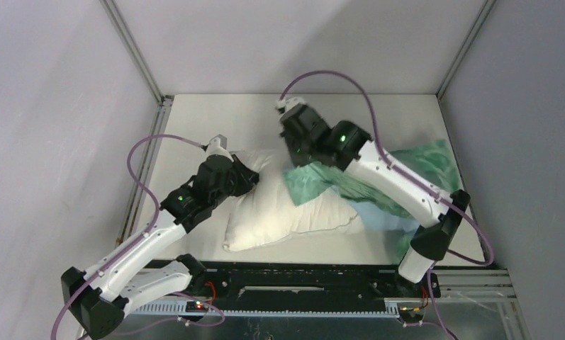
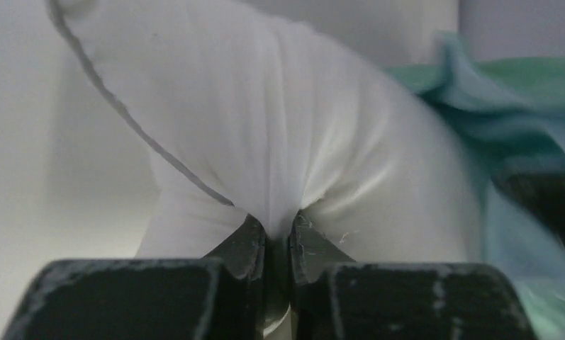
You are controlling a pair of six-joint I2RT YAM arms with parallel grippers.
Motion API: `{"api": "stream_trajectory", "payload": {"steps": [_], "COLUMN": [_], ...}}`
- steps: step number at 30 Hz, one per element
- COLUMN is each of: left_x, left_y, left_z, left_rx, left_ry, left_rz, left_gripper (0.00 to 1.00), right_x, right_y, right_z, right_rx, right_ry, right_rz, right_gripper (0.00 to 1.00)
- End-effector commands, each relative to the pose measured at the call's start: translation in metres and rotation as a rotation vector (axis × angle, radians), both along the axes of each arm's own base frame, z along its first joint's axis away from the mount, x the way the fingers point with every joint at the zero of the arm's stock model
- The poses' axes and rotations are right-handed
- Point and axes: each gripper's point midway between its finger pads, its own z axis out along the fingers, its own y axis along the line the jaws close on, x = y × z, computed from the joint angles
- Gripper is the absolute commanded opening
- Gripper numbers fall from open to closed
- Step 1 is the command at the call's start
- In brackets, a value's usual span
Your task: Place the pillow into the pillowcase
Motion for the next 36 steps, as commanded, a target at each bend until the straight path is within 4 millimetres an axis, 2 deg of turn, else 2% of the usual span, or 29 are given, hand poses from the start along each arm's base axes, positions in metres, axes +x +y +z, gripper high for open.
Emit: {"api": "stream_trajectory", "payload": {"steps": [1, 4, 7, 10, 12, 15, 19, 24, 27, 28, 29, 30, 31, 34, 35, 36], "left_x": [-0.038, -0.055, -0.068, -0.07, -0.073, -0.078, -0.082, -0.102, -0.097, -0.089, -0.083, -0.08, -0.076, -0.059, -0.052, -0.046], "left_y": [-0.04, -0.037, -0.028, -0.012, -0.01, -0.019, -0.044, -0.09, -0.097, -0.094, -0.092, -0.091, -0.089, -0.081, -0.078, -0.079], "left_z": [0.086, 0.096, 0.109, 0.129, 0.144, 0.153, 0.125, 0.092, 0.067, 0.055, 0.043, 0.031, 0.019, -0.006, -0.009, -0.01], "left_rx": [-0.266, -0.227, -0.145, -0.031, 0.019, 0.084, 0.183, 0.193, 0.279, 0.33, 0.37, 0.403, 0.436, 0.489, 0.453, 0.39], "left_ry": [-0.104, -0.1, -0.123, -0.191, -0.228, -0.263, -0.209, -0.163, -0.126, -0.105, -0.082, -0.055, -0.027, 0.048, 0.069, 0.082], "left_rz": [-0.235, -0.314, -0.372, -0.393, -0.432, -0.522, -0.659, -0.907, -0.93, -0.901, -0.886, -0.883, -0.868, -0.772, -0.736, -0.706], "left_gripper": [0.2, 0.33, 0.56, 0.78, 0.89, 0.95, 0.97, 0.99, 1.0, 0.99, 0.98, 0.88, 0.7, 0.06, 0.01, 0.0], "right_x": [0.062, 0.091, 0.106, 0.115, 0.12, 0.122, 0.123, 0.128, 0.129, 0.13, 0.129, 0.128, 0.127, 0.117, 0.113, 0.107], "right_y": [0.015, 0.008, 0.005, 0.006, 0.007, 0.009, 0.009, 0.007, 0.007, 0.006, 0.005, 0.005, 0.004, -0.001, -0.001, -0.002], "right_z": [-0.016, -0.058, -0.088, -0.099, -0.101, -0.097, -0.084, -0.068, -0.065, -0.064, -0.062, -0.057, -0.052, -0.033, -0.023, -0.011], "right_rx": [0.169, 0.144, 0.137, 0.165, 0.174, 0.184, 0.194, 0.198, 0.188, 0.186, 0.187, 0.191, 0.196, 0.217, 0.227, 0.238], "right_ry": [0.083, 0.165, 0.235, 0.261, 0.267, 0.263, 0.243, 0.212, 0.21, 0.207, 0.208, 0.201, 0.195, 0.173, 0.153, 0.131], "right_rz": [-0.032, -0.071, -0.082, -0.076, -0.076, -0.071, -0.073, -0.076, -0.078, -0.08, -0.082, -0.082, -0.082, -0.09, -0.085, -0.085], "right_gripper": [0.0, 0.0, 0.0, 0.0, 0.0, 0.0, 0.0, 0.0, 0.0, 0.0, 0.0, 0.0, 0.0, 0.0, 0.0, 0.0]}}
